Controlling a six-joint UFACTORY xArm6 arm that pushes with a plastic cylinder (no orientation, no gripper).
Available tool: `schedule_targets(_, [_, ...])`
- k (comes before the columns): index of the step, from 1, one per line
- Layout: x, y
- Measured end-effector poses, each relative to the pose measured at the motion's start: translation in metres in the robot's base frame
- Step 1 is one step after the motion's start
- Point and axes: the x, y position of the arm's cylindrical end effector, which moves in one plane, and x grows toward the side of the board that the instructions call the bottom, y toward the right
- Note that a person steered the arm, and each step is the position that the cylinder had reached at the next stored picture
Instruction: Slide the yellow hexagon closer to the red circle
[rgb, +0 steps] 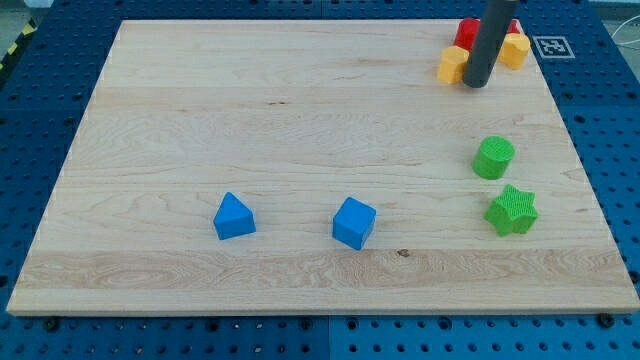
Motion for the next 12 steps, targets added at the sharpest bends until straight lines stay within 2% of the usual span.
schedule_targets(3, [0.017,-0.059])
schedule_targets(6, [-0.054,-0.054])
schedule_targets(7, [-0.059,-0.035])
schedule_targets(9, [-0.042,-0.071])
schedule_targets(11, [0.002,-0.070])
schedule_targets(12, [0.009,-0.057])
